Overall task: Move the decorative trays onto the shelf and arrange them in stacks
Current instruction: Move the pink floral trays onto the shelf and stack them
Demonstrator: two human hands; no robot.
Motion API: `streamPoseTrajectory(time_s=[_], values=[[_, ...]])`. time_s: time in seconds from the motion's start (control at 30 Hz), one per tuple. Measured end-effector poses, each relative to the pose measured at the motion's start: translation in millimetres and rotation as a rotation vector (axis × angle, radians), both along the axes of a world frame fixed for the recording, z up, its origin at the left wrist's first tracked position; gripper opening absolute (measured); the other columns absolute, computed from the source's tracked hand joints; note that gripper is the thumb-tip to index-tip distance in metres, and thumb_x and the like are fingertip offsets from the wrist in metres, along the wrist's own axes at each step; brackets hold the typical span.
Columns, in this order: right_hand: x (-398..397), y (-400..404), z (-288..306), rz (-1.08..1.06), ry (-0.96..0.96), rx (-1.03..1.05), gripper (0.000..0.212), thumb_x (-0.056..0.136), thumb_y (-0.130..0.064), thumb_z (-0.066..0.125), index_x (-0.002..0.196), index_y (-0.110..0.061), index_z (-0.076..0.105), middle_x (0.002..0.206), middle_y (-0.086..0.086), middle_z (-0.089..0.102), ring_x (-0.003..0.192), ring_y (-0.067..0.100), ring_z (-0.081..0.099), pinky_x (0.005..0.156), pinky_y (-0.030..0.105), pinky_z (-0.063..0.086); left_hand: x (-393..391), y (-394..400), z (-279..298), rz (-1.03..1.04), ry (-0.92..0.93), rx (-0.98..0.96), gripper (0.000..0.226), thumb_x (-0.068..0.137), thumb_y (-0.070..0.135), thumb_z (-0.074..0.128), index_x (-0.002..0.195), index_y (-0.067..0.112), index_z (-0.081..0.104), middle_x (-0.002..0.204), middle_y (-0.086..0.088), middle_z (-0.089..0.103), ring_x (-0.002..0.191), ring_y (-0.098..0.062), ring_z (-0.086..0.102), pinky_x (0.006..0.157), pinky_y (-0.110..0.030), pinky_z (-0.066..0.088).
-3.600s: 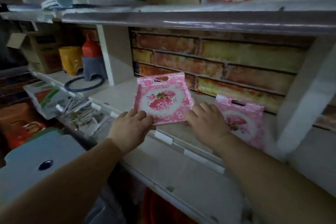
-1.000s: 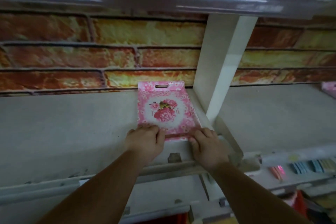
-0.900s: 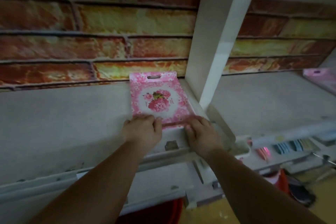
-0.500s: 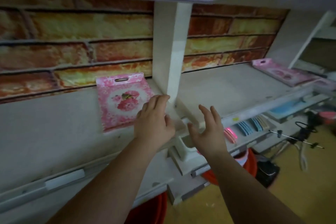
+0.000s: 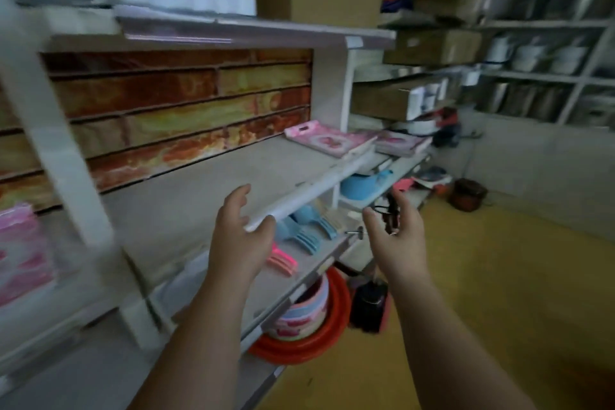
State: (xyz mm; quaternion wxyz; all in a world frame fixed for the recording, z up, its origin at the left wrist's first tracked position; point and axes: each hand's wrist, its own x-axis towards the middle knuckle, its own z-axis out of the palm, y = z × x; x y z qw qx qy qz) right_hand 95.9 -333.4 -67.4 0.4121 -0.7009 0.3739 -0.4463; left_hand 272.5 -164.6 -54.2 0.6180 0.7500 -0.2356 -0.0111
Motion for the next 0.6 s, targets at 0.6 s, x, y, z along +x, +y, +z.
streamPoseTrajectory(time_s=[0.6], values=[[-223.7,-144.1,-17.5,-0.548,0.004,0.144,0.076,0.09,-0.068,0.071,0.157,-0.056,0.037,0.175,-0.01,0.023,0.161,0.02,0.022,0.123,0.055,0.033,-102.4,-230.1,56.5,-0.362,-0.113,0.047,0.072,0.095,0.038,0.076,0.156,0.052,0.04,0.167,0.008,0.04,0.15,-0.021,0.043,0.114,-0.045,0.043]])
